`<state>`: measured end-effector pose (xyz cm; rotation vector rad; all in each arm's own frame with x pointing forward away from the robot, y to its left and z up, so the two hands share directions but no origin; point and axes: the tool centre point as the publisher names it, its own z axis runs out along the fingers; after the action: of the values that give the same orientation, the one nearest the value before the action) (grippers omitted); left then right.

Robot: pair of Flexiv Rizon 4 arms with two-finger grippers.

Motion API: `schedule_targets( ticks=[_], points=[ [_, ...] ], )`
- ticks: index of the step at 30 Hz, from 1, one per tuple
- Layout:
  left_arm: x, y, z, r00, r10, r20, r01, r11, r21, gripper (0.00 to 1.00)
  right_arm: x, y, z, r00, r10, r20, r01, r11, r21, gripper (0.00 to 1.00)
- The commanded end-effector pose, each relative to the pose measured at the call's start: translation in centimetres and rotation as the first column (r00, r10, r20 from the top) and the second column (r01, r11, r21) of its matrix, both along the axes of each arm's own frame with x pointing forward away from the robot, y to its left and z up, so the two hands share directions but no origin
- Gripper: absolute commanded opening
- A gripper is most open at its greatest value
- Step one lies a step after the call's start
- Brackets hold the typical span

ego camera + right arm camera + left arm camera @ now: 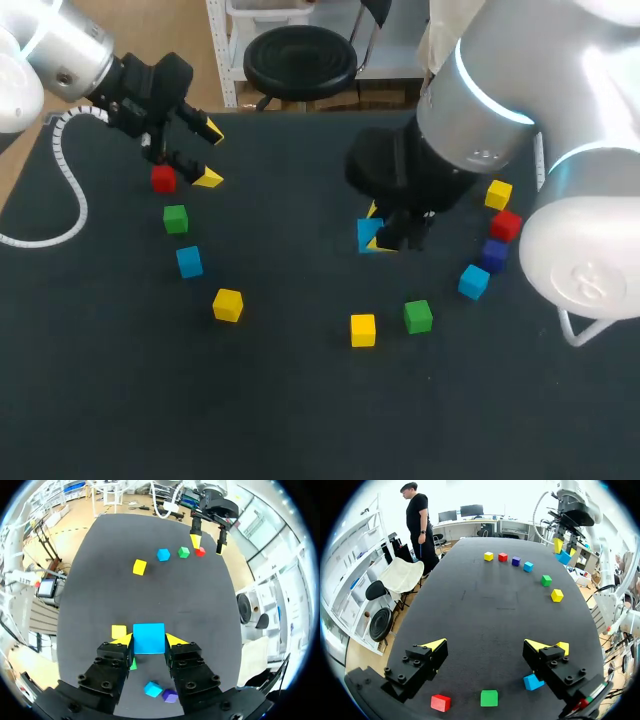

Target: Place the blue cubes, place green cubes on the blue cubes, place the yellow cubes on the green cubes, then place the red cubes on the yellow cubes, and place purple cube on the red cubes.

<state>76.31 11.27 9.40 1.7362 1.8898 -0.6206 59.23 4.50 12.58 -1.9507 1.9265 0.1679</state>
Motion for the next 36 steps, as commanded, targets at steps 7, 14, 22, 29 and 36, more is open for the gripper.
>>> schedule_targets(
  ticks=[7, 14, 22, 29, 36],
  points=[
    [-0.1, 0.0, 0.0, 1.0, 0.002, 0.002, -0.002, 1.0, 0.0, 1.0, 5.2, 1.2, -2.4, 0.995, 0.058, -0.084, -0.056, 0.998, 0.031, 0.0],
    [-0.1, 0.0, 0.0, 1.0, 0.002, 0.002, -0.002, 1.0, 0.0, 1.0, 5.8, 1.3, -3.0, 0.988, 0.044, -0.146, -0.041, 0.999, 0.028, 0.0],
    [-0.1, 0.0, 0.0, 1.0, 0.002, 0.002, -0.002, 1.0, 0.0, 1.0, 5.7, 1.5, -4.9, 0.987, 0.024, -0.158, -0.022, 1.0, 0.017, 0.0],
    [-0.1, 0.0, 0.0, 1.0, 0.002, 0.002, -0.002, 1.0, 0.0, 1.0, 5.8, 1.4, -4.8, 0.989, 0.014, -0.149, -0.012, 1.0, 0.011, 0.0],
    [-0.1, 0.0, 0.0, 1.0, 0.002, 0.002, -0.002, 1.0, 0.0, 1.0, 5.8, 1.4, -4.8, 0.989, 0.014, -0.149, -0.012, 1.0, 0.011, 0.0]
  ],
)
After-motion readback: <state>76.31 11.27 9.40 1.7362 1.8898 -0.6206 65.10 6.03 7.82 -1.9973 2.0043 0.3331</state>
